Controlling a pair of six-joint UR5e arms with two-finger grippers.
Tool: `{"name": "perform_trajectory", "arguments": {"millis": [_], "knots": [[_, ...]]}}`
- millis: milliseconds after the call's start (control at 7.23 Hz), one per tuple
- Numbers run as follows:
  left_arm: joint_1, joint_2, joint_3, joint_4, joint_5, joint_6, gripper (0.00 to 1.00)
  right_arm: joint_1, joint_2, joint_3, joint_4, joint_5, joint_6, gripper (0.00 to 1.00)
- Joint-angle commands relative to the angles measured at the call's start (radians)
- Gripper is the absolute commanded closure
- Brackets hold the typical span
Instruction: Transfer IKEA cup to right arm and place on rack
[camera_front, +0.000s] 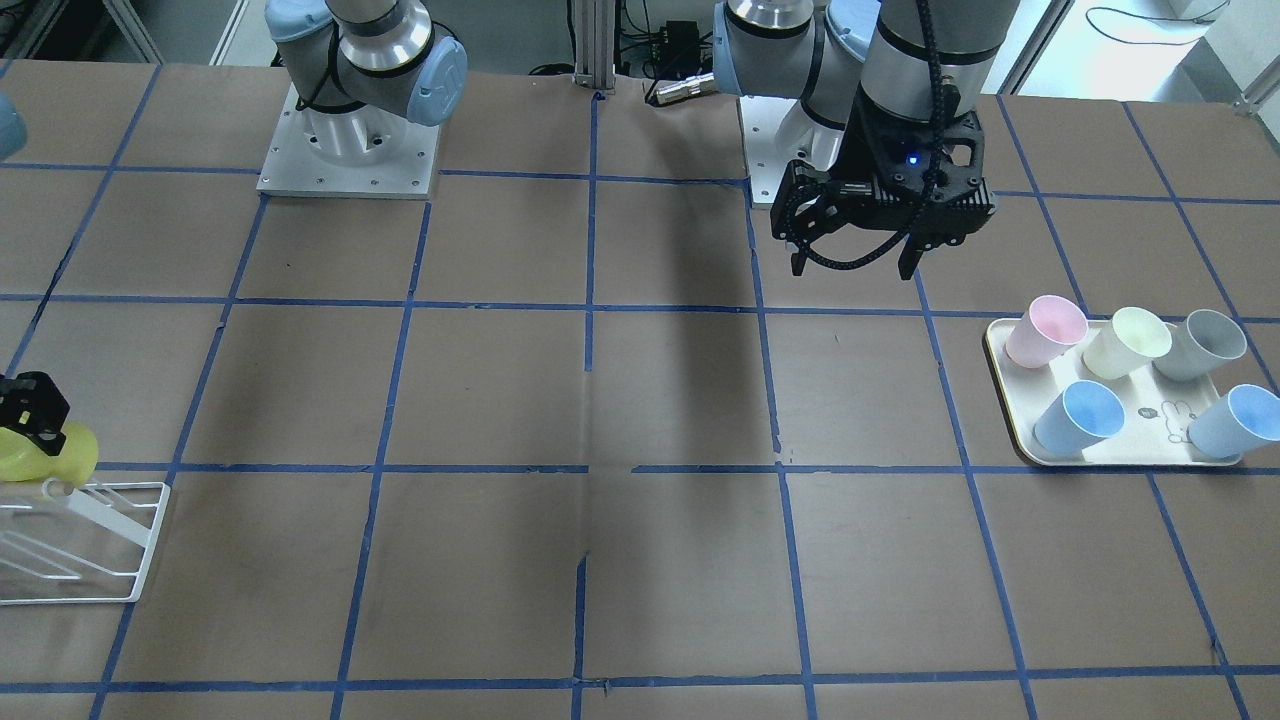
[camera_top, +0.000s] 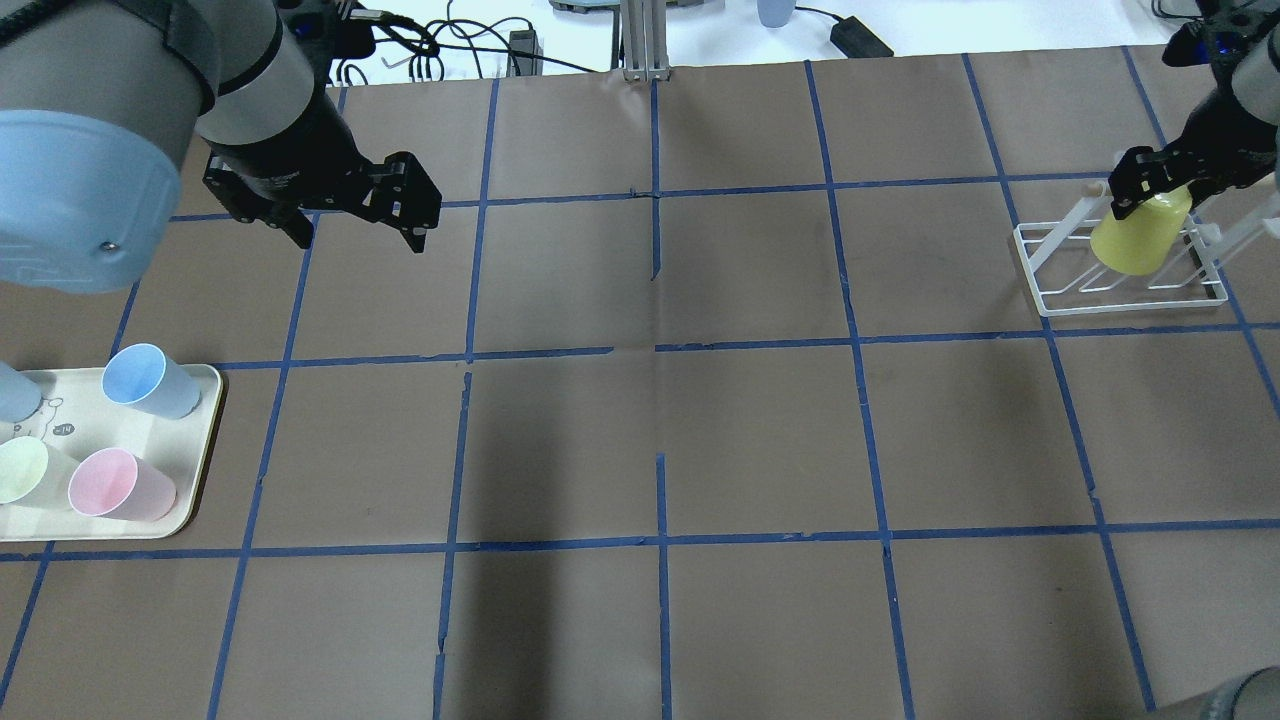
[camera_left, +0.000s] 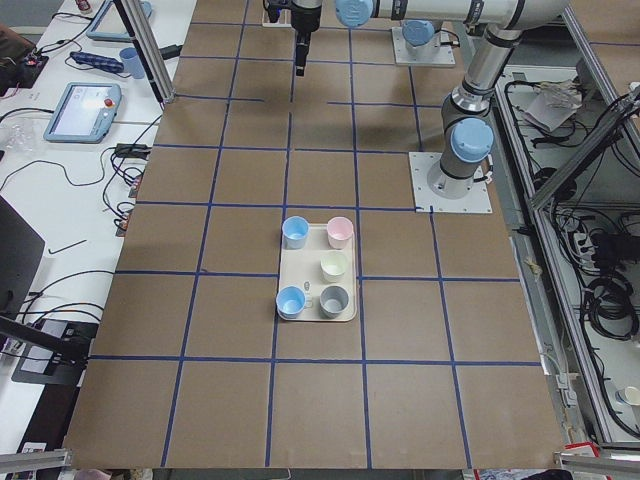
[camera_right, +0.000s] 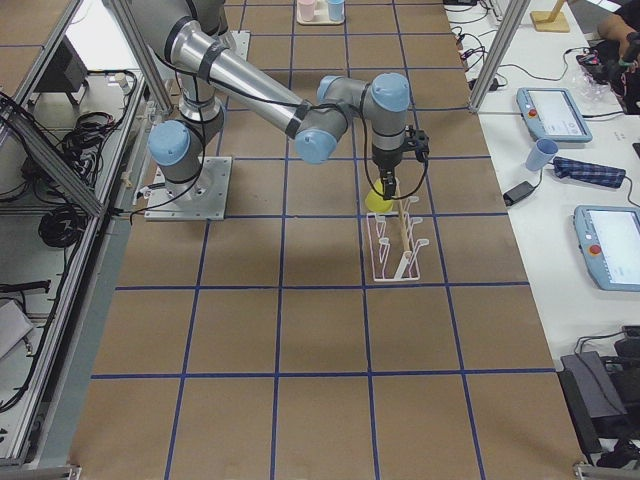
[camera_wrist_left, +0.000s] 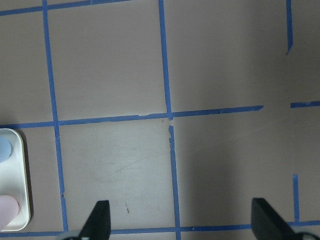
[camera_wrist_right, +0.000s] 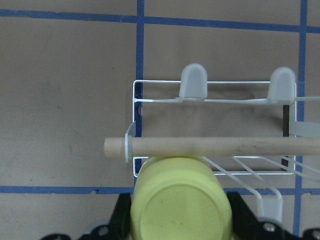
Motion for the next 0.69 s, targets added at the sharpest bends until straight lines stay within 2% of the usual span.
{"name": "perform_trajectory", "arguments": {"millis": [0, 415, 553], "knots": [[0.043, 0.008, 0.005, 0.002, -0.042, 0.118, 0.00, 0.000, 0.010, -0.001, -0.002, 0.000, -0.001, 0.00], [0.060, -0.021, 0.081, -0.047, -0.026, 0.125, 0.00, 0.000, -0.003, -0.019, 0.011, -0.001, 0.008, 0.00], [0.060, -0.021, 0.084, -0.046, -0.032, 0.126, 0.00, 0.002, -0.023, -0.030, 0.048, -0.001, 0.013, 0.00]]}}
